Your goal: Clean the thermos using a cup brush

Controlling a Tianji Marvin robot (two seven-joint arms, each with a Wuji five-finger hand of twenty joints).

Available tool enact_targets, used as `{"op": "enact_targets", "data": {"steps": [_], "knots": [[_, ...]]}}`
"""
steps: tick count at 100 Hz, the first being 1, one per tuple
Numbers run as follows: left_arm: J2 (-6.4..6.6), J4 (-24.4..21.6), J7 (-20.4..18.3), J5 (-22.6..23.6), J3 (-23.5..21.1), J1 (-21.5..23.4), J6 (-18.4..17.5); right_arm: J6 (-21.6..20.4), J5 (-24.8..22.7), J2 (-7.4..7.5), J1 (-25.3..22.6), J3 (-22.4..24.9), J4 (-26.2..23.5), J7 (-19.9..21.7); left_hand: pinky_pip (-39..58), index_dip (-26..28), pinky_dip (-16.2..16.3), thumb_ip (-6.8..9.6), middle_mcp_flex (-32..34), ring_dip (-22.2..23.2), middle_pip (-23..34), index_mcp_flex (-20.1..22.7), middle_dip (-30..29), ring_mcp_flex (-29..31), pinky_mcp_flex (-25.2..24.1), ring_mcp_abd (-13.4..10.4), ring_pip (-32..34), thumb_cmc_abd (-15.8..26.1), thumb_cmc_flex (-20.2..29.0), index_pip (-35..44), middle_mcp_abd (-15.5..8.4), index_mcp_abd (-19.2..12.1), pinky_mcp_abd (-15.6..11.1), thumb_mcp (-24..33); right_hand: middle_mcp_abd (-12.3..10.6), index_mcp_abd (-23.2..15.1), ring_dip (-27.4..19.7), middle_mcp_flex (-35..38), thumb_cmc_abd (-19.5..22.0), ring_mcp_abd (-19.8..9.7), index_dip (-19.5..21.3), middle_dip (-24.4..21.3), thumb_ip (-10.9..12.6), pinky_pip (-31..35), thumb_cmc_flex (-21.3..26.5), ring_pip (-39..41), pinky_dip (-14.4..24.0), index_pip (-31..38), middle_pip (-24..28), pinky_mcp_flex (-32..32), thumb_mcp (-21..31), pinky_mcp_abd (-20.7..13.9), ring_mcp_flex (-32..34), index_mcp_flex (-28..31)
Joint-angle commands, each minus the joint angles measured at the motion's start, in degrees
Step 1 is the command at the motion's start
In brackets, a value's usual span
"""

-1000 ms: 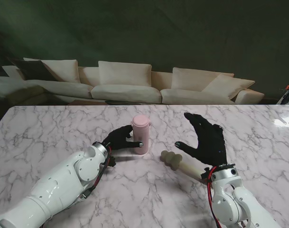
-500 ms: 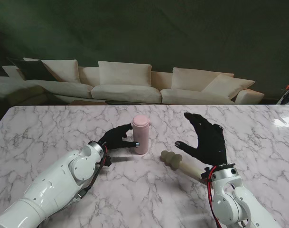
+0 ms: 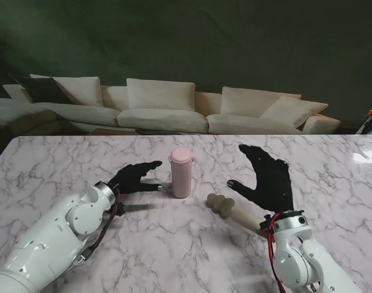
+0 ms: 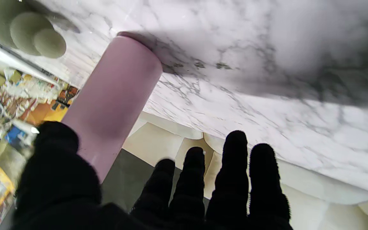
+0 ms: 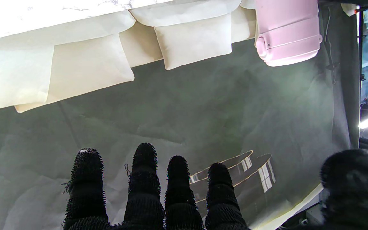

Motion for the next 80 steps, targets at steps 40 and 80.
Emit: {"op": "enact_targets", "data": {"steps": [40, 80], "knots": [[-0.55, -21.0, 10.4, 1.7, -15.0, 12.6, -7.6, -6.6, 13.9, -1.28, 2.0, 3.2, -3.8, 7.6, -10.1, 5.7, -10.4, 0.93, -1.2, -11.8, -8.1, 3.6, -7.6, -3.8, -1.7, -1.8, -8.5, 11.3, 12.8, 0.5, 1.3, -2.0, -5.1, -0.4, -2.5, -3.6, -5.1, 13.6, 5.1, -0.1, -13.7, 0.6, 2.0, -0.1, 7.9, -6.1, -0.8, 15.2, -1.0, 6.1, -6.5, -3.1, 8.7, 12.7], [-3.22, -21.2, 17.5, -4.7, -11.8, 13.9, -11.8, -13.8, 23.6, -2.3, 9.2, -2.6, 3.0, 9.3, -6.5, 7.5, -10.3, 1.0, 3.3, -9.9, -2.7, 6.2, -3.4, -1.4, -0.3, -2.7, -5.4, 11.6, 11.9, 3.3, 0.6, -1.7, -3.5, -0.3, -5.9, -5.8, -4.4, 15.0, 3.1, -3.9, -14.8, 0.6, 2.4, 1.0, 8.7, -6.3, -0.9, 17.4, -2.1, 7.8, -5.0, -4.6, 10.6, 14.6]]}}
